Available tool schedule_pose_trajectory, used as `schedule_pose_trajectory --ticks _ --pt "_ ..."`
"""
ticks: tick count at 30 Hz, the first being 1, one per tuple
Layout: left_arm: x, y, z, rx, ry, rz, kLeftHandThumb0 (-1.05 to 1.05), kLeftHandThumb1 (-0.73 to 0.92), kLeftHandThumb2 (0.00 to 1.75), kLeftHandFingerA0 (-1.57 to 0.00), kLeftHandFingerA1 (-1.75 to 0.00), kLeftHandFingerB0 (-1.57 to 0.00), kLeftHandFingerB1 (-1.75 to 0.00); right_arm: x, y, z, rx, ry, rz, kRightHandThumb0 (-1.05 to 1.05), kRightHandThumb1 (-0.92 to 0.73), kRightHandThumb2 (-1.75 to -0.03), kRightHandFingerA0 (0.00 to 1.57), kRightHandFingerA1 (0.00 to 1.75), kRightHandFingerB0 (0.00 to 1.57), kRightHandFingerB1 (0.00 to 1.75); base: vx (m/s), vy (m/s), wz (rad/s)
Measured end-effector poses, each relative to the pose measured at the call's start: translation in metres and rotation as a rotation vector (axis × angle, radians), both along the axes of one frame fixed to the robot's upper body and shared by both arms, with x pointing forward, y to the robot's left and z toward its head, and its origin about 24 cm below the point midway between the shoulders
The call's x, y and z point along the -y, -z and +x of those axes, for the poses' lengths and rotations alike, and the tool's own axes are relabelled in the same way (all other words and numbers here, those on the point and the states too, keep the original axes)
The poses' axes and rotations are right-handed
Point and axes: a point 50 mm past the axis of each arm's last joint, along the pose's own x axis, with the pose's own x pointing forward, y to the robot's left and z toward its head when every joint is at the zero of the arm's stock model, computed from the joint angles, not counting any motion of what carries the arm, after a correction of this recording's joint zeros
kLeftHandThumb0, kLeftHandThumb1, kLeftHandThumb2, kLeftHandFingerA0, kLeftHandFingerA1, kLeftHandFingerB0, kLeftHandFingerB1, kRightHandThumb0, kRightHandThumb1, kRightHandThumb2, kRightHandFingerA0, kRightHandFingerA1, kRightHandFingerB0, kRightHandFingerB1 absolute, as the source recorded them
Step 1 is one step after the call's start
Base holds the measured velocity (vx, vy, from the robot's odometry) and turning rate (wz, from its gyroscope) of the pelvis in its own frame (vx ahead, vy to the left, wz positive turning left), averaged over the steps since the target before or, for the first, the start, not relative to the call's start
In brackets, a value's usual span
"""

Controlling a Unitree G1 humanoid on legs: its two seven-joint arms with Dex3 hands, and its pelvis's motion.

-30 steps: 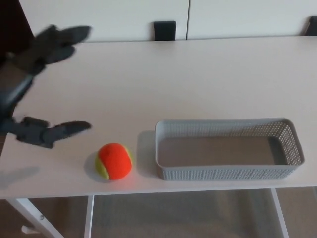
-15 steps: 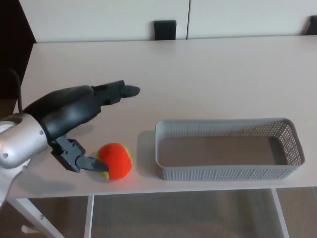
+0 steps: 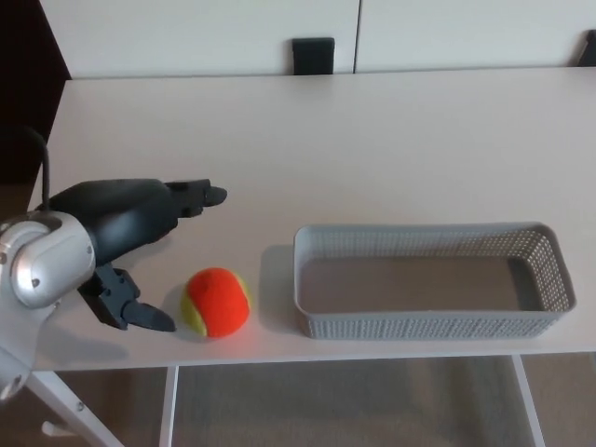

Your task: The robot walk towards a table in front and uses its left hand to pickup a tennis ball on the left side and put it in a container on the right hand side

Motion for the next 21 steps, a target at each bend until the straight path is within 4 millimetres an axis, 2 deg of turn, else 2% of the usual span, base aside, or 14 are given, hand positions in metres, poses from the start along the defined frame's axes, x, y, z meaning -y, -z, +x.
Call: schedule_pose_trajectory --ticks 5,6,8,9,13,14,20,21 --pt "0.005 0.009 -0.001 0.008 -0.003 0.013 -0.36 0.29 0.66 -0.02 -0.24 -0.05 -0.27 0.000 0.000 0.000 -0.003 -0.003 0.000 -0.41 -0.50 -0.55 0.55 0.48 0.49 0.42 0.00 0.000 0.00" --pt "0.005 0.011 -0.001 0.008 -0.003 0.015 -0.36 0.40 0.53 -0.06 -0.27 -0.06 -0.24 -0.001 0.000 0.001 -0.002 -0.003 0.001 -0.41 -0.50 -0.55 0.55 0.48 0.49 0.42 0.00 0.000 0.00" --pt "0.007 0.014 -0.002 0.009 -0.003 0.020 -0.36 0.40 0.54 -0.07 -0.27 -0.06 -0.24 -0.001 0.000 0.001 -0.003 -0.003 0.001 -0.41 -0.50 -0.55 0.55 0.47 0.49 0.41 0.00 0.000 0.00" --pt "0.009 0.017 -0.003 0.008 -0.001 0.023 -0.41 0.32 0.63 -0.07 -0.31 -0.07 -0.22 -0.001 -0.001 0.001 -0.003 -0.003 0.001 -0.42 -0.50 -0.55 0.55 0.47 0.49 0.41 0.00 0.000 0.00" --pt "0.011 0.026 -0.005 0.012 -0.011 0.034 -0.39 0.30 0.64 -0.08 -0.40 0.00 -0.29 -0.001 -0.001 0.002 -0.003 -0.008 0.000 -0.42 -0.51 -0.55 0.53 0.46 0.49 0.40 0.00 0.000 0.00" --pt "0.011 0.027 -0.005 0.015 -0.013 0.035 -0.22 0.26 0.81 -0.01 -0.49 0.00 -0.47 -0.002 -0.001 0.002 -0.003 -0.010 0.000 -0.42 -0.51 -0.55 0.54 0.47 0.49 0.41 0.00 0.000 0.00" --pt "0.012 0.037 -0.002 0.043 -0.022 0.060 -0.22 0.26 0.81 -0.01 -0.47 -0.01 -0.46 -0.002 -0.002 0.007 0.005 -0.009 -0.002 -0.41 -0.49 -0.55 0.55 0.49 0.50 0.42 0.00 0.000 0.00" --pt "0.012 0.039 -0.002 0.044 -0.023 0.061 -0.41 0.38 0.58 -0.18 -0.35 -0.12 -0.30 -0.002 -0.002 0.008 0.006 -0.009 -0.003 -0.43 -0.50 -0.55 0.54 0.48 0.50 0.42 0.00 0.000 0.00"
